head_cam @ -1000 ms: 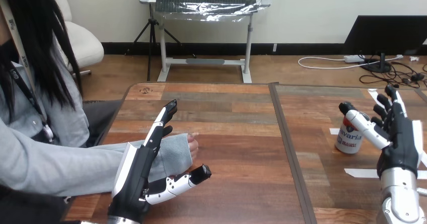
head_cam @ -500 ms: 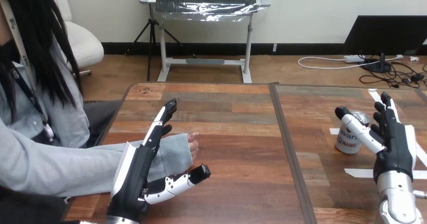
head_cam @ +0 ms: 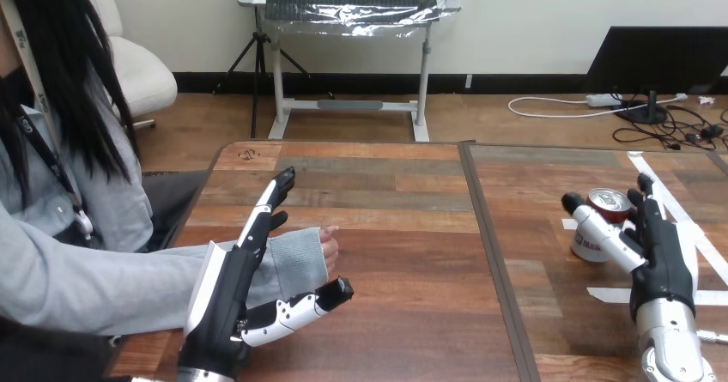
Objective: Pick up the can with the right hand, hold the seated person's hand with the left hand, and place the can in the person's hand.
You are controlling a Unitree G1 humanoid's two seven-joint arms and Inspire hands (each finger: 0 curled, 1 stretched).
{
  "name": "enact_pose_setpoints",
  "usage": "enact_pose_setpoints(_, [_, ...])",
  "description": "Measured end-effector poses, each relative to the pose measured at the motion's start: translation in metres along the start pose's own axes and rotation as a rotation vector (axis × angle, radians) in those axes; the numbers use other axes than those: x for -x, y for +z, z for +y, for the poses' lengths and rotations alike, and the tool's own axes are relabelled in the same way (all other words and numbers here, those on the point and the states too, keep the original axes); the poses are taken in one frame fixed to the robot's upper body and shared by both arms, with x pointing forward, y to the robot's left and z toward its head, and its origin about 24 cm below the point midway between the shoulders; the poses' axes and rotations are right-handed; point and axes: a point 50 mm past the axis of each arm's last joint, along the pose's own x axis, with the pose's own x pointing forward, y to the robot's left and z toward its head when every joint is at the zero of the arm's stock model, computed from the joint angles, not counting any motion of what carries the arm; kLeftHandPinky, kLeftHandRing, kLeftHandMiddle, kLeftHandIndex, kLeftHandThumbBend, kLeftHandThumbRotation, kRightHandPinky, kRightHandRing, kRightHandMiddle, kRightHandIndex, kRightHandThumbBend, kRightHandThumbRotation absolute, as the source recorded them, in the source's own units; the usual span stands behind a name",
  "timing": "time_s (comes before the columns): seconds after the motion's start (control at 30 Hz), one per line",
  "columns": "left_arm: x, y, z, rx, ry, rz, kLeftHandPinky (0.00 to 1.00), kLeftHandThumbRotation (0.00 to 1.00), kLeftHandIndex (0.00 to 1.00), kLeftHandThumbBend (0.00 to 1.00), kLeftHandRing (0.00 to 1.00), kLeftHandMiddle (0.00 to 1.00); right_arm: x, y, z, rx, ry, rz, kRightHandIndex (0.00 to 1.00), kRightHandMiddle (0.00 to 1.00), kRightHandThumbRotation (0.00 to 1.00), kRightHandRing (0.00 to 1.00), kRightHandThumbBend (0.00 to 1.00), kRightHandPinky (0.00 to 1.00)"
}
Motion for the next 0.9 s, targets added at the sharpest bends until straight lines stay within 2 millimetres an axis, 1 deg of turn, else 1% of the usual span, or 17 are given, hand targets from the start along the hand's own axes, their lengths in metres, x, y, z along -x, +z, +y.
enact_pose_setpoints(0.37, [0.0, 0.001, 0.001, 0.002, 0.003, -0.008, 0.9, 0.53, 0.94, 1.0, 0.96, 0.95, 0.0, -0.004, 0.0, 0.04, 0.001, 0.035, 1.0, 0.96, 0.48, 0.96, 1.0, 0.94])
enact_pose_setpoints(0.47, [0.0, 0.001, 0.001, 0.003, -0.001, -0.012, 0.9, 0.53, 0.94, 1.0, 0.95, 0.94, 0.001, -0.005, 0.0, 0.041, 0.004, 0.049, 1.0, 0.96, 0.46, 0.97, 1.0, 0.96])
enact_pose_setpoints(0.9, [0.0, 0.002, 0.001, 0.006, -0.003, -0.025, 0.89, 0.52, 0.93, 1.0, 0.95, 0.94, 0.002, -0.012, 0.001, 0.056, 0.013, 0.101, 0.99, 0.95, 0.45, 0.96, 1.0, 0.92])
